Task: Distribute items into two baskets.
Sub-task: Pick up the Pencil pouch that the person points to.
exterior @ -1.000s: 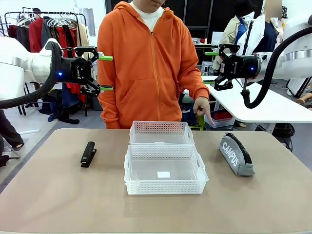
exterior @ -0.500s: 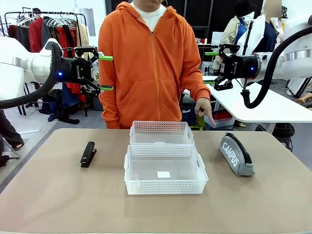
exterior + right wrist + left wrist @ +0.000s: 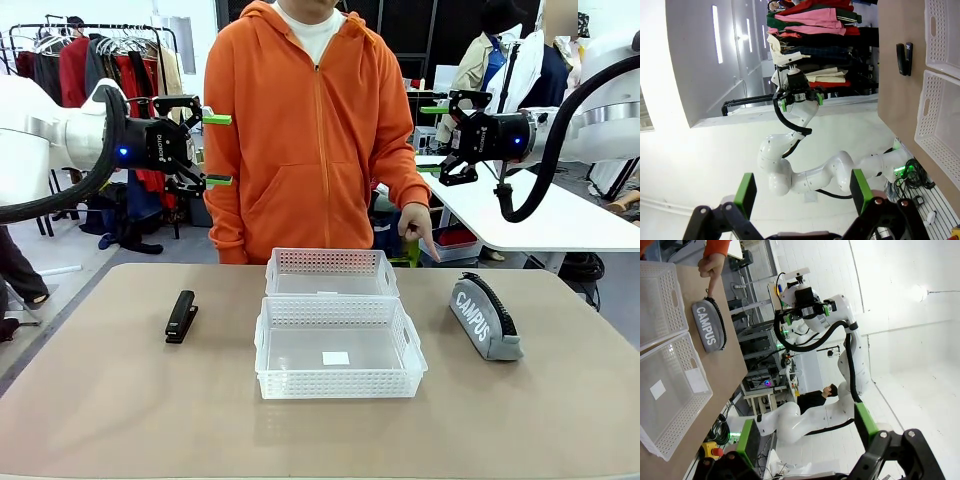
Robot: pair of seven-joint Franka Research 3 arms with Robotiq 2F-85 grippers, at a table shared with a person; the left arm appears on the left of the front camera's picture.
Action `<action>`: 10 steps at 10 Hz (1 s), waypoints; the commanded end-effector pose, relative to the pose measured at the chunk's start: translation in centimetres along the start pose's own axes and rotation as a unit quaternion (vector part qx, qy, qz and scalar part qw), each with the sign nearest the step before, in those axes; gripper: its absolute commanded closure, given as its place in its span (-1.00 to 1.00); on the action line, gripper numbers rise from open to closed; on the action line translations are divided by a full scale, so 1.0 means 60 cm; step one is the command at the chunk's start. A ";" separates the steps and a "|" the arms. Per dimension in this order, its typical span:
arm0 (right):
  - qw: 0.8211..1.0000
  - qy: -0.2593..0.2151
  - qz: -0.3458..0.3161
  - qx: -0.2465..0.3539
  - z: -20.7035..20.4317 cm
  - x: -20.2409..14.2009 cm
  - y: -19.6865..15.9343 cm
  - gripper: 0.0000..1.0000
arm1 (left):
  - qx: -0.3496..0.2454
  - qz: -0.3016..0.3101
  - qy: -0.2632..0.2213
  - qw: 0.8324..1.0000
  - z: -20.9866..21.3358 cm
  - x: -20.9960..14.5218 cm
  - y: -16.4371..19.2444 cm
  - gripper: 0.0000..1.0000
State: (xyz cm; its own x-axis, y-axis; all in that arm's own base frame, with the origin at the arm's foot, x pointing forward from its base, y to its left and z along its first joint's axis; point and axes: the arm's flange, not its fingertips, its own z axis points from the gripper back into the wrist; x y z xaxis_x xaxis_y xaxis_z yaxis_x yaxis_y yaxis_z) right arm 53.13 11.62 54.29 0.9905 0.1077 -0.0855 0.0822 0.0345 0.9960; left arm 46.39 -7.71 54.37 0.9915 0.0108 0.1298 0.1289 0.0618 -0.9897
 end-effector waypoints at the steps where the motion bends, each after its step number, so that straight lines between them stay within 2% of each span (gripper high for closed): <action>1: 1.000 0.000 0.000 0.001 0.000 0.000 0.002 -1.00 | 0.000 -0.001 -0.001 1.000 0.001 0.000 -0.002 -1.00; 5: 1.000 0.000 0.000 0.000 0.000 0.000 0.000 -1.00 | 0.000 -0.001 -0.001 1.000 0.001 0.000 -0.002 -1.00; 6: 0.999 0.009 -0.011 -0.047 -0.007 -0.002 0.012 -1.00 | 0.000 -0.001 -0.001 1.000 0.001 0.000 -0.002 -1.00; 7: 0.992 0.010 -0.003 -0.129 -0.013 -0.004 0.029 -1.00 | 0.000 -0.001 -0.001 1.000 0.001 0.000 -0.002 -1.00; 8: 0.976 0.031 0.012 -0.217 -0.023 -0.019 0.044 -1.00 | 0.000 -0.001 -0.001 1.000 0.001 0.000 -0.002 -1.00; 10: 0.938 0.048 0.047 -0.340 -0.031 -0.045 0.076 -1.00 | 0.000 -0.001 -0.001 1.000 0.001 0.000 -0.002 -1.00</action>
State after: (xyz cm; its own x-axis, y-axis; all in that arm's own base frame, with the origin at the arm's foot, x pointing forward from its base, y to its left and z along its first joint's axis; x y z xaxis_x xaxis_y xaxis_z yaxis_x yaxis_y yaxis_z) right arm 50.95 12.69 57.81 0.9746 0.2161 -0.0594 -0.0707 0.5478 0.8336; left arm 46.41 -7.70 54.35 0.9915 0.0109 0.1295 0.1286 0.0619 -0.9898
